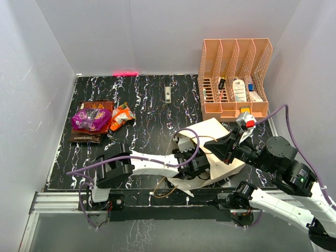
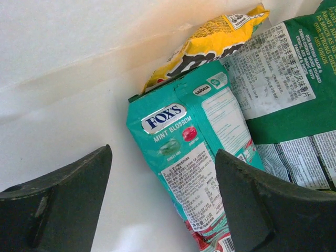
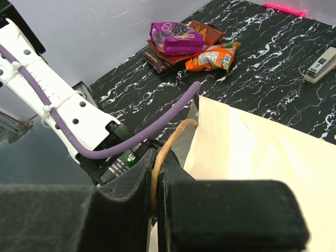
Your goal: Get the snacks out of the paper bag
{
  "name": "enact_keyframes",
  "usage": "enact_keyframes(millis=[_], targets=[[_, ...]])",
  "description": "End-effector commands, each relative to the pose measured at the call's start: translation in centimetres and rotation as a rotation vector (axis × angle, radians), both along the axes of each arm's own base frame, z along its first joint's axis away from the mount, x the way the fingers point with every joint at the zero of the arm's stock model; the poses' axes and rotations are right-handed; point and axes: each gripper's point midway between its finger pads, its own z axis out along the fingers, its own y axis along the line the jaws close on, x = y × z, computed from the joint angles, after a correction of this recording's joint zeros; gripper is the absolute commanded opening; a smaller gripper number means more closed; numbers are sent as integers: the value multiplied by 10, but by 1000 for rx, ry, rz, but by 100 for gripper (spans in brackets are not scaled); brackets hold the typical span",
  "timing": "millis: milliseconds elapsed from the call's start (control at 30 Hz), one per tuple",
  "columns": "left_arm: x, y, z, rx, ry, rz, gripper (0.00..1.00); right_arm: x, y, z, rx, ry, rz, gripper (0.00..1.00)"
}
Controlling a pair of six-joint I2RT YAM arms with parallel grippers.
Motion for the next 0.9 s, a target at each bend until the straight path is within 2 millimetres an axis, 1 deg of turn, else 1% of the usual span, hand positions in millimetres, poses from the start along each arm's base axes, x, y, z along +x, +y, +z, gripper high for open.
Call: enact_keyframes(millis=[0,100,133,267,400,500,533,600,667,733,800,867], targets=[[12,-1,1,-18,-33,24,73,-2,-4,26,56,-48,-5,7],[18,-9,0,-43,-26,12,58,-2,-4,30,60,-51,-4,7],[20,-11,2,-49,-21,12,55,-2,-4,30,60,-51,-4,7],[25,-14,7,-33,-29,26,54,-1,-4,32,55,-53,-7,7],[25,-21,14,-47,-41,3,40,-1,-2,32,44,-51,-2,7],[24,-21,13,-43,-23,12,38,-1,-1,31,43,-49,2,7],[25,-20,11,-35,-20,18,34,-1,-1,31,44,-50,1,7],[26,-17,11,-18,-24,21,19,-2,-3,33,49,-55,-1,7],[25,-15,17,-15,-22,21,9,-3,-5,34,52,-56,-5,7],[19,-13,26,-33,6,5,0,-3,-8,33,52,-58,-12,7],[14,-10,43,-67,23,-12,0,-3,-10,31,51,-57,-20,7],[7,1,55,-96,37,-23,0,-3,-11,30,51,-60,-26,7]])
